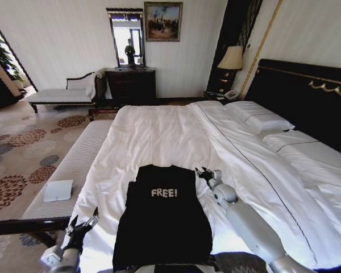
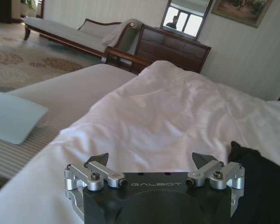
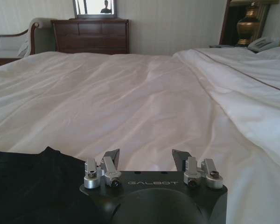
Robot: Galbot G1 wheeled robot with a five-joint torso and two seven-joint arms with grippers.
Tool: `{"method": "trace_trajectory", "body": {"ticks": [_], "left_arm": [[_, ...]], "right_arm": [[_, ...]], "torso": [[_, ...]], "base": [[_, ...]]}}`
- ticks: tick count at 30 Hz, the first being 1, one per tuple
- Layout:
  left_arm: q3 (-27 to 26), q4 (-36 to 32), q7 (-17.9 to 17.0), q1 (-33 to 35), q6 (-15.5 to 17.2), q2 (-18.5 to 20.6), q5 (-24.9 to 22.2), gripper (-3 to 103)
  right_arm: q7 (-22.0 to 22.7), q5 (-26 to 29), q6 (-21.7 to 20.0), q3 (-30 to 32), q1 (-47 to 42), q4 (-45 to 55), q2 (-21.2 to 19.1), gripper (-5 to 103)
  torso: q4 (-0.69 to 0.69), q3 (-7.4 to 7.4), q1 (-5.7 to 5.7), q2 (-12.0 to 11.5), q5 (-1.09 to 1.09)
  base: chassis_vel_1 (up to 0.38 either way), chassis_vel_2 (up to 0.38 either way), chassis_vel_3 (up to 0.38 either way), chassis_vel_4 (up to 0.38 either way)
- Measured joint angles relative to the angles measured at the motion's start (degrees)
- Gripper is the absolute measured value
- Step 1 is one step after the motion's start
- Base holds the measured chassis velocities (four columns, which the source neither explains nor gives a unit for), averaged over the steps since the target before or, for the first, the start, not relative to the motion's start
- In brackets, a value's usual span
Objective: Fold the clothes on the bed.
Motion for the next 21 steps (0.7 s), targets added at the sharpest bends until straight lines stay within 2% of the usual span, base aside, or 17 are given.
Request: {"method": "trace_trajectory", "body": {"ticks": [1, 2, 3, 6, 7, 9, 11, 12, 14, 19, 21], "left_arm": [[0.0, 0.0, 0.0, 0.0, 0.0, 0.0, 0.0, 100], [1.0, 1.0, -0.5, -2.6, 1.1, 0.6, -1.3, 100], [2.1, 2.1, -0.9, -5.5, 2.0, 1.4, -2.3, 100], [6.9, 6.1, -1.5, -13.7, 3.8, 3.6, -3.9, 100], [6.9, 6.1, -1.5, -13.7, 3.8, 3.6, -3.9, 100], [10.2, 8.6, -1.6, -18.3, 4.9, 4.9, -4.5, 100], [10.9, 9.3, -1.6, -19.2, 5.3, 5.1, -4.7, 100], [12.9, 11.6, -1.9, -22.3, 6.0, 5.7, -5.1, 100], [14.2, 13.7, -2.2, -24.6, 6.6, 5.8, -5.6, 100], [14.7, 18.4, -2.0, -28.1, 7.2, 5.0, -5.1, 100], [15.0, 19.6, -1.8, -29.4, 7.4, 4.8, -5.0, 103]], "right_arm": [[0.0, 0.0, 0.0, 0.0, 0.0, 0.0, 0.0, 63], [0.1, -0.2, 0.2, 1.6, -2.1, 1.3, 0.2, 69], [0.1, -0.4, 0.3, 3.1, -3.9, 2.2, 0.5, 69], [0.3, -0.8, 0.9, 7.4, -9.9, 4.5, 2.1, 85], [0.3, -0.8, 0.9, 7.4, -9.9, 4.5, 2.1, 85], [0.5, -0.8, 1.0, 9.8, -13.2, 5.9, 3.5, 95], [0.5, -0.8, 1.0, 10.2, -13.6, 6.2, 3.7, 95], [0.7, -0.7, 1.0, 11.6, -15.0, 7.1, 4.2, 100], [0.8, -0.6, 1.0, 12.2, -15.8, 7.7, 4.1, 100], [0.9, 0.0, 0.9, 12.1, -15.6, 7.9, 2.3, 100], [1.0, 0.1, 0.8, 12.1, -15.7, 7.9, 2.0, 100]], "torso": [[0.0, 0.0, 0.0, 0.0, 0.0], [-0.01, 0.0, 0.0, 0.0, -0.01], [-0.02, 0.0, 0.0, 0.0, -0.02], [-0.03, 0.0, 0.01, 0.0, 0.0], [-0.03, 0.0, 0.01, 0.0, 0.0], [-0.03, 0.01, 0.0, 0.0, 0.01], [-0.03, 0.01, 0.0, 0.0, 0.01], [-0.04, 0.0, 0.0, 0.0, 0.0], [-0.04, 0.0, 0.0, 0.0, -0.01], [0.02, 0.01, 0.0, 0.0, 0.0], [0.0, 0.01, 0.0, 0.0, 0.01]], "base": [[0.0, 0.0, 0.0, 0.0], [0.0, 0.0, 0.0, 0.0], [0.0, 0.0, 0.0, 0.0], [0.0, 0.0, 0.0, 0.0], [0.0, 0.0, 0.0, 0.0], [0.0, 0.0, 0.0, 0.0], [0.0, 0.0, 0.0, 0.0], [0.0, 0.0, 0.0, 0.0], [0.0, 0.0, 0.0, 0.0], [0.0, 0.0, 0.0, 0.0], [0.0, 0.0, 0.0, 0.0]]}}
